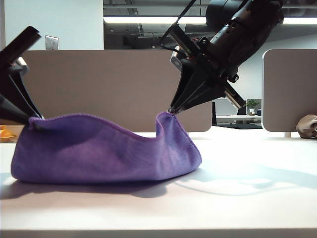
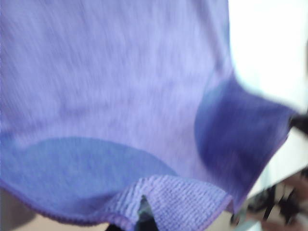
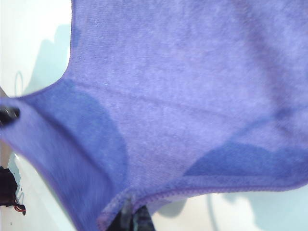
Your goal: Fold the bottom of the cloth upward, then fold it vertically to form a square shape.
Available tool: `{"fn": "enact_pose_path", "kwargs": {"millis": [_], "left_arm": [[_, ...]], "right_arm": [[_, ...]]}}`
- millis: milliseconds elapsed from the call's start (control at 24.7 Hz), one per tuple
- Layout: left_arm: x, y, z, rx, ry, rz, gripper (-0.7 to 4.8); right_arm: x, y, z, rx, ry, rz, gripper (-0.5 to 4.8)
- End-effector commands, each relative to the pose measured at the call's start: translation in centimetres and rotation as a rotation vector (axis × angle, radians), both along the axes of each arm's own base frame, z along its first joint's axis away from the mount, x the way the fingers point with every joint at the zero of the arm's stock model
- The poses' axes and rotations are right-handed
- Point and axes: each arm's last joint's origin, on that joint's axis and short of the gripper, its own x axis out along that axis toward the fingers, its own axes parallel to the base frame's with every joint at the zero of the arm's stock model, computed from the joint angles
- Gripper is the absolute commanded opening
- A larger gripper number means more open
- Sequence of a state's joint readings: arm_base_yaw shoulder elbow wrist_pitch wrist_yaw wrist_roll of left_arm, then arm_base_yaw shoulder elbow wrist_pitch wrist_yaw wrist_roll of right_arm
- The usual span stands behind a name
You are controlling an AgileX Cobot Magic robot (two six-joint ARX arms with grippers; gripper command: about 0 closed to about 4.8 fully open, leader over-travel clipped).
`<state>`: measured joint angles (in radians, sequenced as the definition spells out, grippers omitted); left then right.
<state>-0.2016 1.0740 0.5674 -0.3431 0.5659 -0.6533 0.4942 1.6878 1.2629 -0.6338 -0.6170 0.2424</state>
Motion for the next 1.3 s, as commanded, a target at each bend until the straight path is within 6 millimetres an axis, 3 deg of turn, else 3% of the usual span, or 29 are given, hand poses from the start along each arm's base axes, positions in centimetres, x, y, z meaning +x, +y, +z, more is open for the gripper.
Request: {"fn": "enact_pose_path", "kwargs": {"millis": [41, 243, 527, 770, 851, 1094, 1135, 1175, 1256, 1297], "left_arm": [[1.0, 1.5, 0.9, -0.076, -0.059, 0.086, -0.06], [2.1, 3.7, 1.8, -0.14, -0.143, 0.243, -0.06], [3.0, 5.4, 1.8, -0.12, -0.18, 0.397, -0.06], [5.7, 5.5, 1.1, -0.147, -0.16, 0.379, -0.06], [7.3, 5.5, 1.6, -0.164, -0.166, 0.357, -0.06], [9.4, 5.7, 2.4, -0.149, -0.19, 0.374, -0.05], [9.6, 5.7, 2.0, -0.148, -0.178, 0.375, 0.09], [9.7, 5.7, 1.7, -0.145, -0.166, 0.378, 0.58], [10.0, 5.8, 1.2, -0.142, -0.147, 0.379, 1.58], [10.0, 5.8, 1.1, -0.14, -0.146, 0.379, 1.58]], "right_arm": [[0.6, 0.5, 0.7, 0.067, -0.05, -0.03, -0.01], [2.3, 1.0, 1.5, 0.193, -0.093, -0.16, -0.01], [3.4, 0.8, 1.3, 0.151, -0.165, -0.283, -0.01], [4.3, 0.7, 0.5, 0.187, -0.114, -0.343, -0.01], [4.6, 0.9, 0.1, 0.191, -0.113, -0.34, -0.01], [6.2, 1.3, -0.3, 0.202, -0.091, -0.339, -0.01], [6.6, 1.4, -0.3, 0.207, -0.088, -0.337, 0.0], [6.7, 1.4, -0.3, 0.208, -0.091, -0.338, 0.07], [6.8, 1.5, -0.3, 0.211, -0.09, -0.343, 0.94], [6.8, 1.5, -0.4, 0.207, -0.091, -0.345, 1.14]]}}
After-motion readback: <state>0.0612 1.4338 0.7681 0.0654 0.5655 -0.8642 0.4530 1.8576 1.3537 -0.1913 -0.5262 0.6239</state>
